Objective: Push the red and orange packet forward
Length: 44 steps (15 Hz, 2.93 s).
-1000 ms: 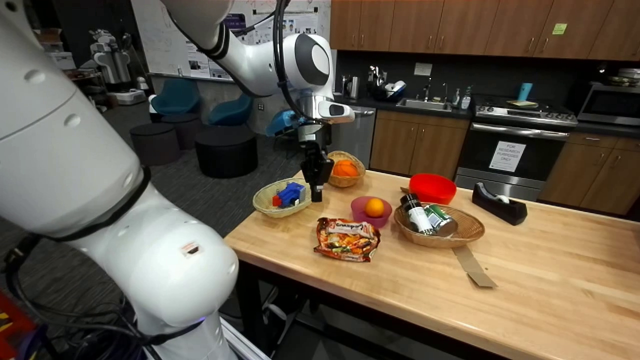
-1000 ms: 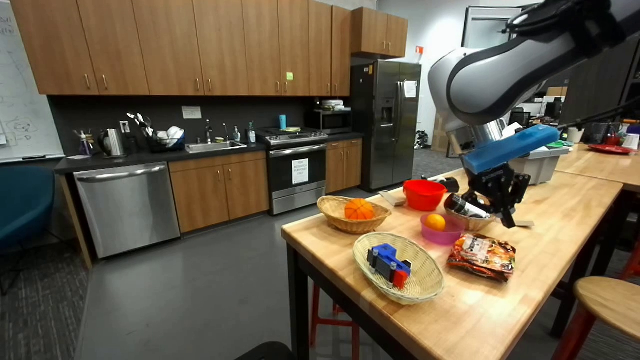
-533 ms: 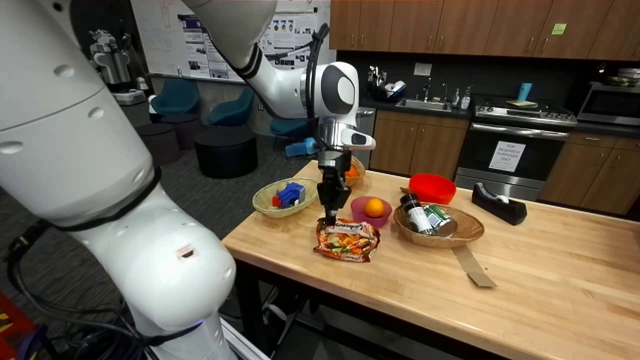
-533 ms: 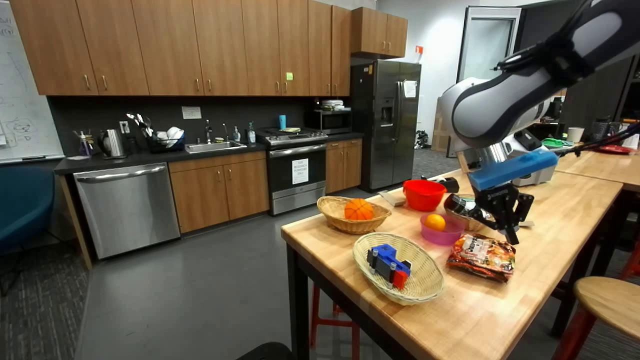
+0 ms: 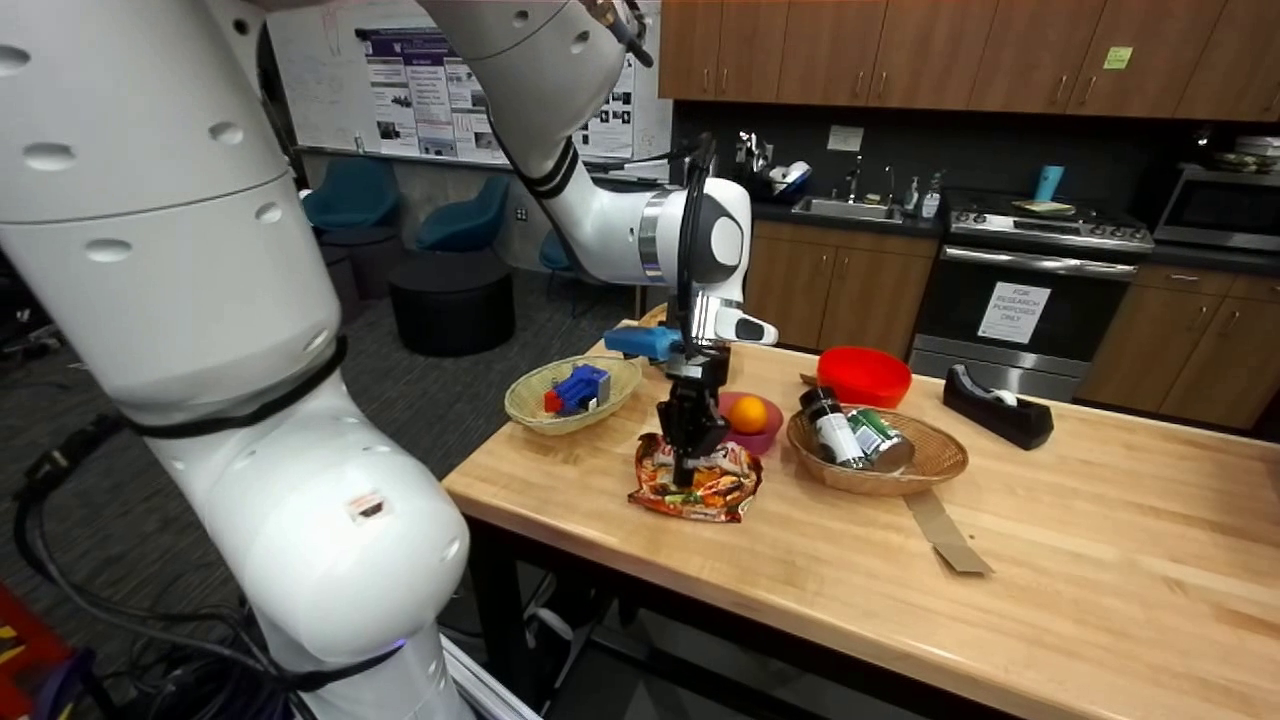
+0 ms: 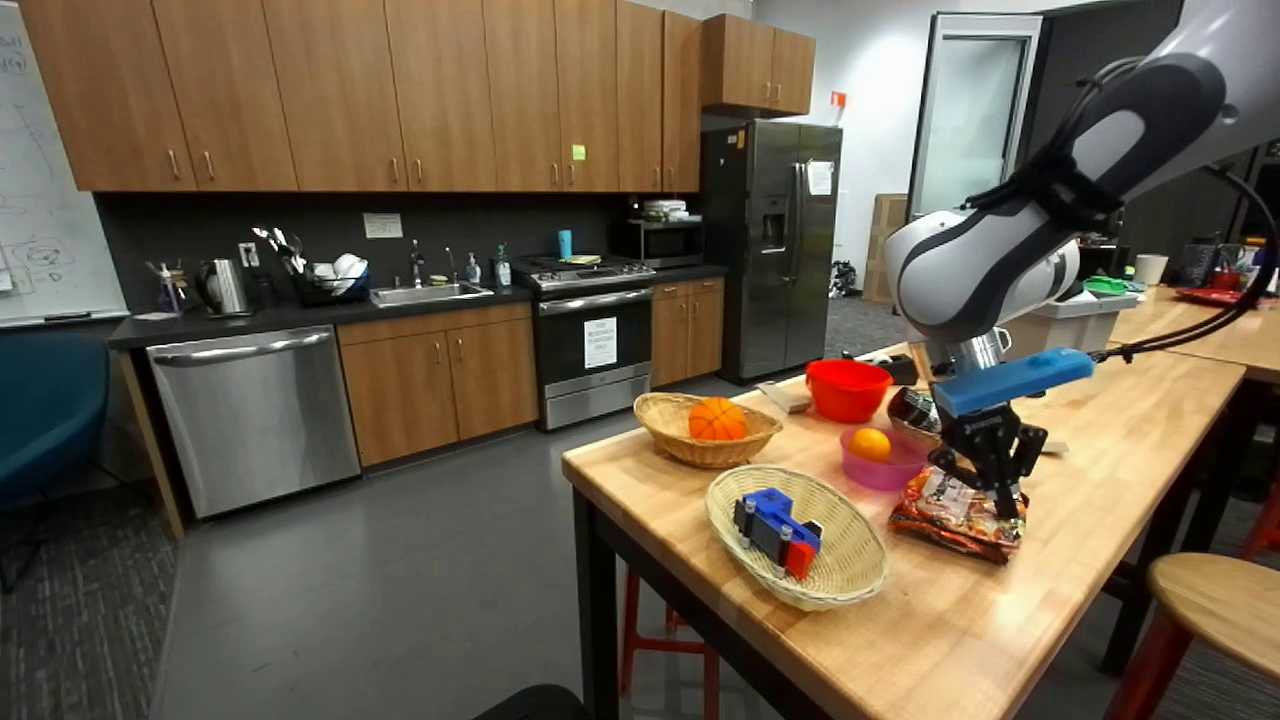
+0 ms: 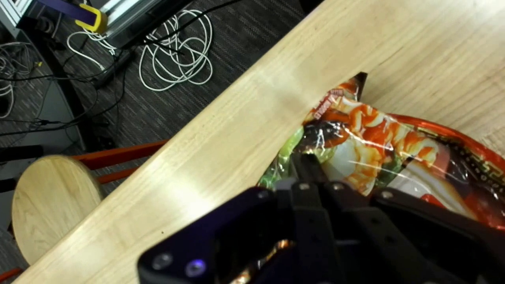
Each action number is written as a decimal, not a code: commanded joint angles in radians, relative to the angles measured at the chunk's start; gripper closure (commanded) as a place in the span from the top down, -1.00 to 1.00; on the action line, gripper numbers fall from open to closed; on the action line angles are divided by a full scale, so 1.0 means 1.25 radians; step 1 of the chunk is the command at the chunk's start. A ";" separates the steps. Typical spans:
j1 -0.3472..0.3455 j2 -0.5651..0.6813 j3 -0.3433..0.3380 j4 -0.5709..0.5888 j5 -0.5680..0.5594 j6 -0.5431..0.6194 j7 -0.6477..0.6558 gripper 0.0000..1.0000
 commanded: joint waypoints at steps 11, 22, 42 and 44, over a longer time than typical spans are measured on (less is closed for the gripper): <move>0.047 0.081 0.012 0.100 -0.077 0.137 -0.029 -1.00; 0.094 0.024 0.032 0.118 -0.072 0.003 -0.014 -1.00; 0.054 -0.003 0.056 0.084 -0.043 -0.081 -0.018 -1.00; 0.049 0.029 0.045 0.091 -0.053 -0.064 -0.023 -1.00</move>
